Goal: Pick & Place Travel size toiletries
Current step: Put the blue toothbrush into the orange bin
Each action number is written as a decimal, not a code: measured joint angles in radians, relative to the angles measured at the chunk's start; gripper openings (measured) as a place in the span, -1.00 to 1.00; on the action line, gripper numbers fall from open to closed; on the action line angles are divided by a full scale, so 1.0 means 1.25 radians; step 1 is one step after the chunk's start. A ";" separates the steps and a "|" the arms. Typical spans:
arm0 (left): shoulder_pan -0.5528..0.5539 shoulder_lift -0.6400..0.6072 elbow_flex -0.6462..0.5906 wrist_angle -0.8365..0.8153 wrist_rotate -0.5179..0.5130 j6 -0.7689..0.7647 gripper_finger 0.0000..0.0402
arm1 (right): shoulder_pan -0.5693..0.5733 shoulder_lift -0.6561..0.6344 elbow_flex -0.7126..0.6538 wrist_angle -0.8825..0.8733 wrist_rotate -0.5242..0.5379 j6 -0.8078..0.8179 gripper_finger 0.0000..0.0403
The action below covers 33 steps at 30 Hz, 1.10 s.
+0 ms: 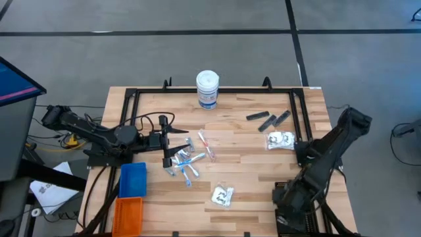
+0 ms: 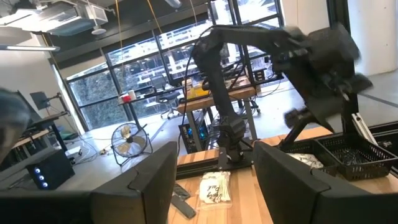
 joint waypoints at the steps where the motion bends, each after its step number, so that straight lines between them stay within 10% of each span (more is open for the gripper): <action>1: 0.000 0.000 0.000 0.000 0.000 0.000 0.02 | -0.013 -0.020 0.017 -0.017 0.043 -0.022 -0.30; 10: 0.000 0.000 0.000 0.002 0.000 0.000 0.02 | -0.206 -0.188 0.157 0.125 0.515 -0.423 -0.51; 18: 0.000 0.000 0.000 0.006 0.000 0.005 0.02 | -0.310 -0.207 0.114 0.564 0.577 -1.085 -0.54; 25: 0.002 0.000 -0.011 -0.001 0.000 0.006 0.02 | -0.490 -0.124 -0.111 1.049 0.553 -1.226 -0.54; 33: 0.052 0.000 -0.016 -0.034 -0.005 -0.011 0.02 | -0.779 -0.121 -0.296 1.360 0.112 -0.869 -0.54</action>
